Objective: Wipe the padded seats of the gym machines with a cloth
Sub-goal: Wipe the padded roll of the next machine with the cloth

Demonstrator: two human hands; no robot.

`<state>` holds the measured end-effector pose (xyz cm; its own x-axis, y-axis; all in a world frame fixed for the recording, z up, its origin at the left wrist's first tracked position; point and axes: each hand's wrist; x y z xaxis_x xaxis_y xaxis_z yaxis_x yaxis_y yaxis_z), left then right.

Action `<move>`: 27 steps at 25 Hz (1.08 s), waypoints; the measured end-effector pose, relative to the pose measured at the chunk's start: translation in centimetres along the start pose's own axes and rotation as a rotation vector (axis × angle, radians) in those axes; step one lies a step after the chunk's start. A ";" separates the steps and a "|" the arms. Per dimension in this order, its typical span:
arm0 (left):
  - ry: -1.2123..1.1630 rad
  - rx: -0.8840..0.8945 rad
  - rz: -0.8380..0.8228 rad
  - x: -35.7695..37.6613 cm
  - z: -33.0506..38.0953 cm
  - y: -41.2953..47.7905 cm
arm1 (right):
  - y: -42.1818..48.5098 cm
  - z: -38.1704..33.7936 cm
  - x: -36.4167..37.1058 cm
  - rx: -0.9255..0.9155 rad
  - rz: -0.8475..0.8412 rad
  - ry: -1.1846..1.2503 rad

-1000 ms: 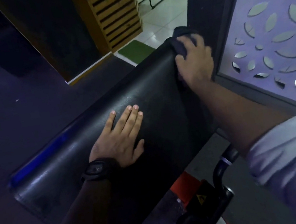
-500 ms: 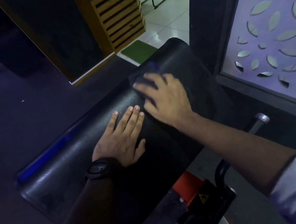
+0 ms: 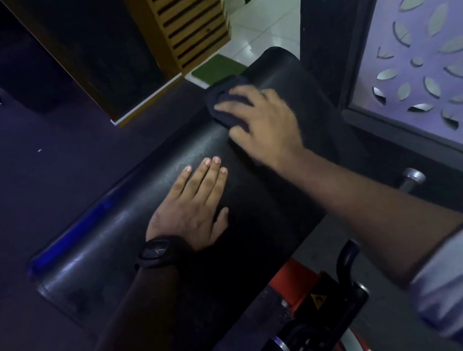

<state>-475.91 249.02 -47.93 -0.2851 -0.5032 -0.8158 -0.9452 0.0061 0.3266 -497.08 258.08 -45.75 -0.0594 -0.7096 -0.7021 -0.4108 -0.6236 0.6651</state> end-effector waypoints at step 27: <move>0.055 0.032 -0.007 0.1 0.2 0.0 | -9.0 -3.3 0.7 1.002 0.229 0.126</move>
<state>-475.99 249.15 -48.05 -0.2704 -0.5499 -0.7903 -0.9518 0.0293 0.3053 -490.46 262.15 -51.38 -0.1592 -0.8419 -0.5156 -0.9739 0.0485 0.2216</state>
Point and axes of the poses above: each hand's wrist, its own y-axis towards the middle knuckle, its own x-axis out of the palm, z = x × y, and after that the axes turned 9 degrees about z, right-handed
